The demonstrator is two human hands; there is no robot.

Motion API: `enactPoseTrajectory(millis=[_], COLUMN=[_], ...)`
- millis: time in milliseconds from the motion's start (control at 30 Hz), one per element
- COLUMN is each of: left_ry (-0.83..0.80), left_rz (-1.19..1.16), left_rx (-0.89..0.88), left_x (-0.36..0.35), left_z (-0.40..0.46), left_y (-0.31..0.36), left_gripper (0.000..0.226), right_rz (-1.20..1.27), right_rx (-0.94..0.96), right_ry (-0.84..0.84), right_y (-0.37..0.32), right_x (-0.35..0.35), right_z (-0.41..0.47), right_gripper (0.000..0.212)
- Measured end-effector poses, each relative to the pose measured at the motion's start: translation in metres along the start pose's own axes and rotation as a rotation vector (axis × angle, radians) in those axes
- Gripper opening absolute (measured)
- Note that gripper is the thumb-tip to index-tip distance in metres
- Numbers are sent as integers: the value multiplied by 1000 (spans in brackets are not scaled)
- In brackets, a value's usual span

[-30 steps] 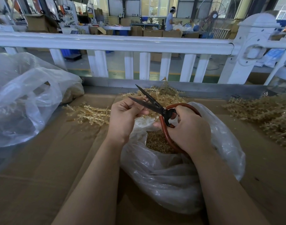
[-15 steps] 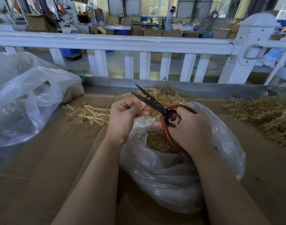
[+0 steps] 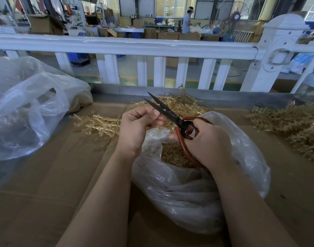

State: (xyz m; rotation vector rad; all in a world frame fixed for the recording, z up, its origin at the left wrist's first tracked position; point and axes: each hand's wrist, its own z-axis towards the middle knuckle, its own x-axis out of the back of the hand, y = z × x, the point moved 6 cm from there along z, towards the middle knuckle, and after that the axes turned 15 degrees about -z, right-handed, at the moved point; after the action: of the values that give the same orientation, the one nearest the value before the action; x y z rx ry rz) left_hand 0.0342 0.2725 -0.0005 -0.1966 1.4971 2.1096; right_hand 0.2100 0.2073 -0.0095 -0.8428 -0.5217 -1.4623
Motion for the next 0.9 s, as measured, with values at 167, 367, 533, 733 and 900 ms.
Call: enactPoseTrajectory(millis=[167, 367, 533, 733, 900], left_ry=[18, 8, 6, 6, 6], left_rz=[56, 112, 95, 86, 66], left_rx=[-31, -82, -75, -76, -80], left_x=[1, 0, 1, 1, 1], left_z=[0, 1, 2, 2, 1], left_y=[2, 4, 3, 3, 3], left_gripper=[21, 13, 12, 11, 11], right_rz=[-40, -38, 3, 53, 52], right_rx=[17, 15, 40, 36, 29], right_ry=[-24, -21, -17, -41, -60], right_y=[-2, -4, -2, -3, -3], right_x=[2, 5, 5, 2, -1], right_z=[0, -1, -1, 1, 1], right_gripper=[80, 62, 62, 68, 72])
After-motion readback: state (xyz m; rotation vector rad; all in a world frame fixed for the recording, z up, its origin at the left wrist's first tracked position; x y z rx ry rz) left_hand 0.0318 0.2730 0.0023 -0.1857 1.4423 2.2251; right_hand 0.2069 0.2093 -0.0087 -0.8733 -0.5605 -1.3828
